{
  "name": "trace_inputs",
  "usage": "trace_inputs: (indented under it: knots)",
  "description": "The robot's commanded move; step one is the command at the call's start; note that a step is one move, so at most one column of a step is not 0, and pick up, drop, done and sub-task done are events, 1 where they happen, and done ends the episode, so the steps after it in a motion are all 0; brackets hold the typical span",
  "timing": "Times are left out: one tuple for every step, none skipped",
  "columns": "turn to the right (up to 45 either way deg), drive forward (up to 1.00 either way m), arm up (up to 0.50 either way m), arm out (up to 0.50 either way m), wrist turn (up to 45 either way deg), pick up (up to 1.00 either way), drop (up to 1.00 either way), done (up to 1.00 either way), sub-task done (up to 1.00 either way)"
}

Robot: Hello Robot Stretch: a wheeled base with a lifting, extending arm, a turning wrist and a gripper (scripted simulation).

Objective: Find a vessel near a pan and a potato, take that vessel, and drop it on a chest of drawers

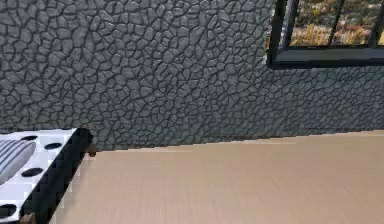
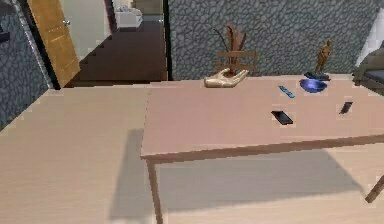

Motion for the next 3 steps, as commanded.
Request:
trace_inputs:
  knots:
    - [0.0, 0.35, 0.0, 0.0, 0.0, 0.0, 0.0, 0.0, 0.0]
    - [42.0, 0.0, 0.0, 0.0, 0.0, 0.0, 0.0, 0.0, 0.0]
    - [0.0, 0.75, 0.0, 0.0, 0.0, 0.0, 0.0, 0.0, 0.0]
